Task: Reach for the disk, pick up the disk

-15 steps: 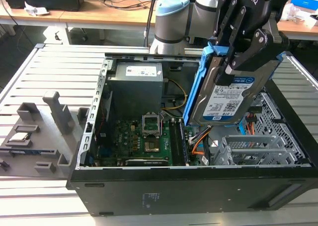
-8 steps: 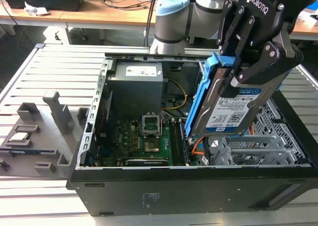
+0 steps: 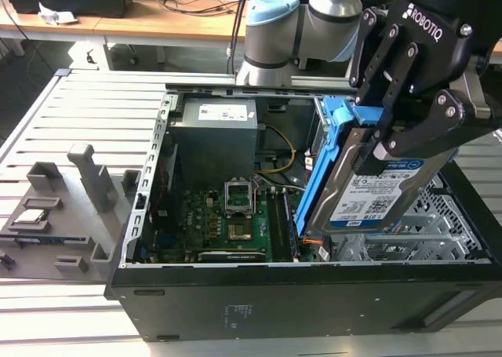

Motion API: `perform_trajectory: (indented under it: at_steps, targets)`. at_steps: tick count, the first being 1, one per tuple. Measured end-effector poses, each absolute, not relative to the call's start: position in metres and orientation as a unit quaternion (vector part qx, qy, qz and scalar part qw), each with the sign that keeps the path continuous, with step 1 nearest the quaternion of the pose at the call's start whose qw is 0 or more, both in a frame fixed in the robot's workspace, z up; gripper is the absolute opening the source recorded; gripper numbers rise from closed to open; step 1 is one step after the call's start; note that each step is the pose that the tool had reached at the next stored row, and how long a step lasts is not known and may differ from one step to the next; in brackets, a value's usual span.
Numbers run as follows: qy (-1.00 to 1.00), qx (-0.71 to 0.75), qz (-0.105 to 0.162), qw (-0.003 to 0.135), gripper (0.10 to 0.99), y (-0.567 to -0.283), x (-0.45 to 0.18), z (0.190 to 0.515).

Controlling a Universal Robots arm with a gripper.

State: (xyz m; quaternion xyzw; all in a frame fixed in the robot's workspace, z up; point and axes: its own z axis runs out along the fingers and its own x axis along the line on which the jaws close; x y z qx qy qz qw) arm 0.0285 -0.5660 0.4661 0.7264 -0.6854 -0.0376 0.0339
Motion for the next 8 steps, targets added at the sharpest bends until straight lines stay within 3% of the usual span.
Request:
perform_trajectory:
  at_steps: [8]
  targets:
    - [-0.685,0.726,-0.037,0.034,0.365,-0.595,0.028,0.466]
